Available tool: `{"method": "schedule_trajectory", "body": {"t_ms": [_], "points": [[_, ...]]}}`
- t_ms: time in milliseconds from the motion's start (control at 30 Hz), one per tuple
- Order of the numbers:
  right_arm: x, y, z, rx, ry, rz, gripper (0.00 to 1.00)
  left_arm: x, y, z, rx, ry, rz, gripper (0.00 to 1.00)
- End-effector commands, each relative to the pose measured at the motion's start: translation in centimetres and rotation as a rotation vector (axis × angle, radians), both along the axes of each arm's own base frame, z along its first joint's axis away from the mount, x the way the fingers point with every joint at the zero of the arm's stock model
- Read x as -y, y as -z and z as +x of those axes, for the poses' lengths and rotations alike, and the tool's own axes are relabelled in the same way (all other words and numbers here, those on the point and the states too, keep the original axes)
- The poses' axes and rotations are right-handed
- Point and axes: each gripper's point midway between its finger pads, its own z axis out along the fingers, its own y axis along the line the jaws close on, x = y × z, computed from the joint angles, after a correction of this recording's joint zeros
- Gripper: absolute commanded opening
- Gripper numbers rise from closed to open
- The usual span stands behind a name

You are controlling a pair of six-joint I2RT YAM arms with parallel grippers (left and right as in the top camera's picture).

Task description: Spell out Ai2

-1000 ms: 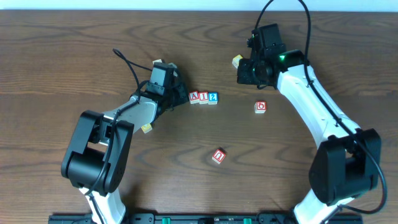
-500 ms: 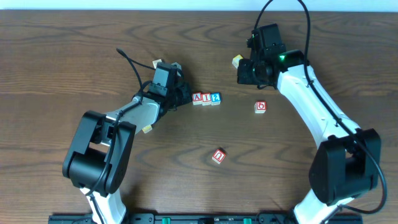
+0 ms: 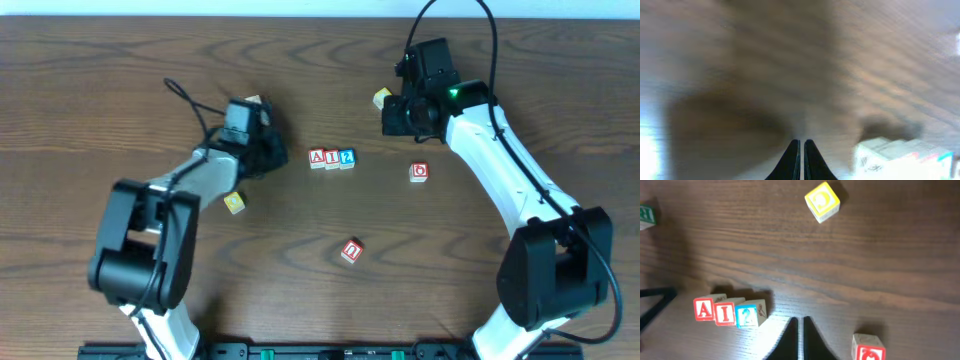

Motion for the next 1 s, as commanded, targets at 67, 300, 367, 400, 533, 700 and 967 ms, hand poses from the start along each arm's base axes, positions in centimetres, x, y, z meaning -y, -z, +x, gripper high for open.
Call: {"method": "schedule_trajectory", "body": {"t_ms": [67, 300, 367, 400, 533, 700, 967], "points": [[-0.2, -3.1, 1.5, 0.078, -0.04, -0.01, 0.45, -2.3, -11.1, 1.8, 0.226, 0.079, 0.063, 0.06], [-1.6, -10.5, 1.0, 0.157, -0.081, 0.086, 0.99, -2.3, -25.3, -1.9, 0.525, 0.132, 0.022, 0.95], [-2.5, -13.0, 0.2, 0.183, -0.116, 0.148, 0.99, -2.4, -29.0, -3.5, 0.62, 0.133, 0.002, 0.95], [-2.8, -14.1, -0.2, 0.201, -0.131, 0.172, 0.99, -2.5, -30.6, -4.3, 0.66, 0.127, -0.006, 0.95], [-2.8, -18.6, -1.9, 0.296, -0.154, 0.217, 0.99, -3.6, -36.6, -9.1, 0.829, 0.112, -0.019, 0.95], [-2.6, -19.9, -2.5, 0.326, -0.156, 0.223, 0.99, -4.4, -40.1, -13.3, 0.943, 0.102, -0.031, 0.95], [-2.6, -19.9, -2.5, 0.325, -0.156, 0.223, 0.99, -4.7, -41.5, -15.1, 0.996, 0.098, -0.037, 0.95]]}}
